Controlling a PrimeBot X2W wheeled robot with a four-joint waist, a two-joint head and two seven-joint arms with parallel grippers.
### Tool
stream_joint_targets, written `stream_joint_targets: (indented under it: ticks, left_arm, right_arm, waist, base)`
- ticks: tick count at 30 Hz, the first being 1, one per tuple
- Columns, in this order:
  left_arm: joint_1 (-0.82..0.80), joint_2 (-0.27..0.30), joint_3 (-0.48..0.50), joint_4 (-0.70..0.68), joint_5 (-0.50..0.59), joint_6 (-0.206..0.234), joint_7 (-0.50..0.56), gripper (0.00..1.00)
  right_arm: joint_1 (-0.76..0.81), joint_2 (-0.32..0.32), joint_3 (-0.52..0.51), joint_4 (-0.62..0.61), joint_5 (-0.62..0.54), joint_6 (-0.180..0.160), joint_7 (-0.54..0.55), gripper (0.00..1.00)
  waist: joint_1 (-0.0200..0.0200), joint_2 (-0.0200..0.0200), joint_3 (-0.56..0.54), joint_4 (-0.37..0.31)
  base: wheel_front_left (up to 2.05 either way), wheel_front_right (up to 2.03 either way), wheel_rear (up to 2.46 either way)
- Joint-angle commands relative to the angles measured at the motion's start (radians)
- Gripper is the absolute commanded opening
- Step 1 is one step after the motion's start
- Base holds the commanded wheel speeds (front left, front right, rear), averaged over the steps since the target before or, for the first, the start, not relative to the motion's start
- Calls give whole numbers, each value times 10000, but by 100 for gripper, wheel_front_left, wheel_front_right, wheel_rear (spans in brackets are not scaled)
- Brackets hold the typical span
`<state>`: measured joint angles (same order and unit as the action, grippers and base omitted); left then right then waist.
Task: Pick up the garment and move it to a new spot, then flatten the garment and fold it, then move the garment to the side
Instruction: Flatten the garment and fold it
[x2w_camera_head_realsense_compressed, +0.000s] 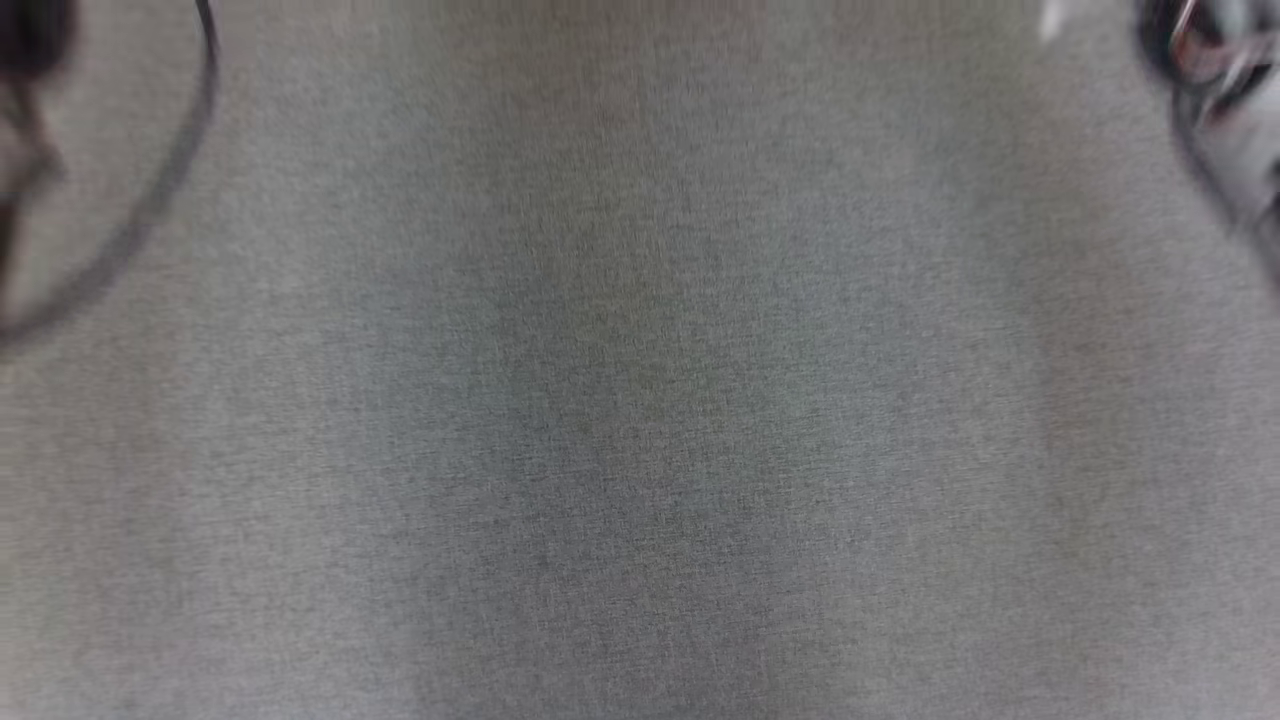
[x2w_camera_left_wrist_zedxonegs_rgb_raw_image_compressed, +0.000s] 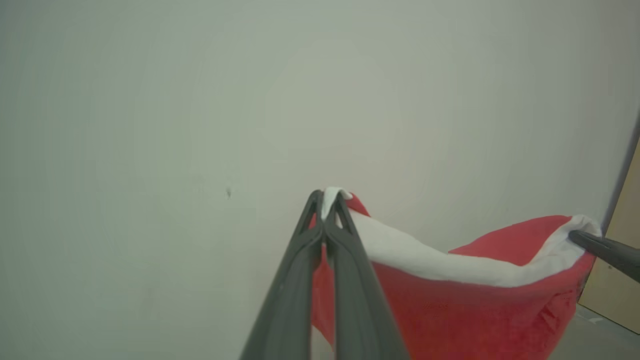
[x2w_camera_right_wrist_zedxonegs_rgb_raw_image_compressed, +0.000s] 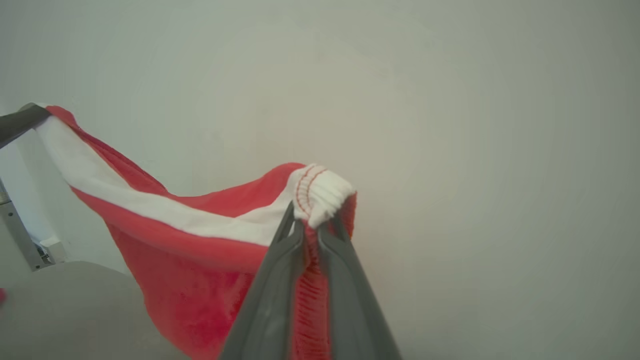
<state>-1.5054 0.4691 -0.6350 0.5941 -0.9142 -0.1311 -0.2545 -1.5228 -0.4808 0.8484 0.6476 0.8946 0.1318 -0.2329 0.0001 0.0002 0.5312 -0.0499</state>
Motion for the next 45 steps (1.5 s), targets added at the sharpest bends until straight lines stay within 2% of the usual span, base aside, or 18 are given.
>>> stream_joint_targets:
  ticks: [1, 3, 6, 9, 11, 15, 19, 21, 23, 24, 26, 31, 38, 45]
  left_arm:
    - [899, 163, 165, -442, -12, 60, -91, 0]
    - [1990, 230, 548, -1262, 37, 228, -118, 0]
    - [4106, 250, 1348, -2703, 439, 704, -112, 0]
    - [6406, -73, 2312, -4022, 732, 1116, -110, 0]
    - [7886, -405, 2783, -4714, 1070, 1196, -111, 0]
    - [10519, -1127, 3412, -5449, 1703, 1155, -111, 0]
    - [12449, -2014, 4097, -5421, 2071, 904, -113, 0]
    - [13191, -2285, 4358, -5196, 2383, 741, -113, 0]
    - [13796, -2690, 4633, -4917, 2550, 549, -113, 0]
    - [13796, -2690, 4633, -4917, 2550, 549, -113, 0]
    - [14427, -3068, 4972, -4462, 2861, 314, -115, 0]
    - [15108, -3396, 5655, -4017, 3401, 129, -117, 0]
    - [15766, -3527, 5968, -3617, 4141, 52, -116, 0]
    - [15859, -3525, 6048, -3732, 4286, 37, -116, 0]
  right_arm:
    - [737, -219, 170, -390, 268, -23, -159, 0]
    - [1583, -547, 279, -837, 425, -23, -255, 0]
    - [2988, -994, 226, -1562, 627, -23, -321, 0]
    - [4565, -1345, -293, -2347, 291, -23, -326, 0]
    - [5812, -1497, -795, -2779, -16, -23, -329, 0]
    - [8054, -1499, -1751, -3523, -579, -23, -332, 0]
    - [9993, -1262, -2503, -3983, -1229, -24, -334, 0]
    - [10901, -1049, -2856, -4186, -1460, -24, -333, 0]
    - [11719, -900, -3190, -4376, -1717, -26, -334, 0]
    - [11719, -900, -3190, -4376, -1717, -26, -334, 0]
    - [12845, -672, -3581, -4550, -1930, -26, -335, 0]
    - [14173, -496, -3769, -4835, -2253, -34, -335, 0]
    - [15422, -554, -3457, -5126, -2140, -34, -336, 0]
    - [15942, -397, -3018, -5258, -1994, -34, -335, 0]
  waist:
    - [-1, -2, -512, 14]
    - [-1, -2, -799, 15]
    - [-1, -2, -1191, 54]
    - [-1, -2, -1584, 127]
    - [-1, -2, -1820, 200]
    - [-1, -2, -2176, 281]
    - [-1, -2, -2477, 289]
    - [-1, -2, -2624, 301]
    - [-1, -2, -2772, 335]
    - [-1, -2, -2772, 335]
    - [-1, -2, -3000, 390]
    - [-1, -2, -3344, 360]
    - [-1, -2, -3742, 364]
    - [-1, -2, -3826, 406]
  base:
    - [0, 0, 0]
    - [0, 0, 0]
    - [0, 0, 0]
    - [0, 0, 0]
    - [0, 0, 0]
    - [0, 0, 0]
    - [0, 0, 0]
    - [0, 0, 0]
    - [0, 0, 0]
    - [0, 0, 0]
    - [0, 0, 0]
    - [0, 0, 0]
    - [0, 0, 0]
    - [0, 0, 0]
